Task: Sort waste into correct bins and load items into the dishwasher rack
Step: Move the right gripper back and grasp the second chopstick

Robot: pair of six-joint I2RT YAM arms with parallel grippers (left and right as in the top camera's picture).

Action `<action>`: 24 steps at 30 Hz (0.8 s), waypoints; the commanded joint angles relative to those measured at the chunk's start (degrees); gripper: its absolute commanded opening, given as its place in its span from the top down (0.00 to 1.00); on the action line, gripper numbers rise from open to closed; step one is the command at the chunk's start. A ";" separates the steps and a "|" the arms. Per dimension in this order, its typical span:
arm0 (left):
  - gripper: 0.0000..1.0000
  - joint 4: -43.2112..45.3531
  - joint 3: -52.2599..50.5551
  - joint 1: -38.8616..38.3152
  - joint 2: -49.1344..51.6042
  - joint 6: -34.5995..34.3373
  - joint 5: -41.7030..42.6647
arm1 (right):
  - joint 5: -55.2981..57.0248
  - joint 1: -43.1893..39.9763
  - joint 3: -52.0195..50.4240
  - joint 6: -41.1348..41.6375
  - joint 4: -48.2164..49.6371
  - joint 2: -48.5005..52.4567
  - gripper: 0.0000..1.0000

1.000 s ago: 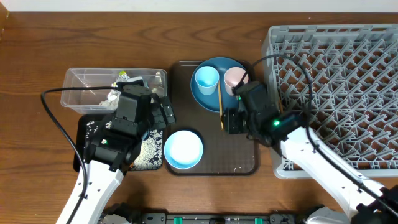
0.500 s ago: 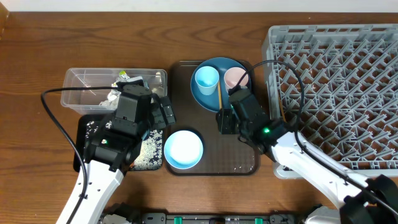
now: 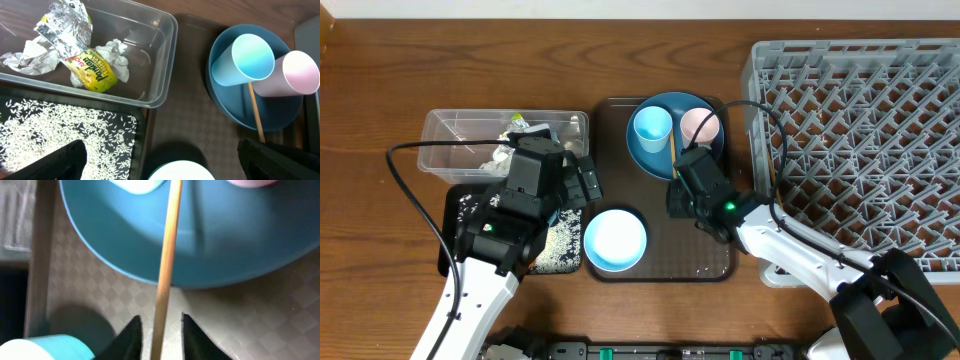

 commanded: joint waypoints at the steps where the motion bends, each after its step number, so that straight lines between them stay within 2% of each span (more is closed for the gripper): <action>1: 0.02 -0.15 0.90 0.31 0.07 0.96 -0.70 | 1.18 0.37 -0.26 0.44 0.35 0.20 0.79; 6: 0.02 -0.20 0.92 0.31 0.07 0.98 -0.70 | 1.16 0.33 -0.22 0.37 0.28 0.13 0.81; 14: 0.02 -0.20 0.90 0.31 0.07 0.98 -0.70 | 1.09 0.33 -0.04 0.42 -0.79 0.13 0.94; 24: 0.02 -0.17 0.92 0.31 0.07 0.98 -0.70 | 0.76 0.15 5.33 -0.52 -10.71 -2.25 0.95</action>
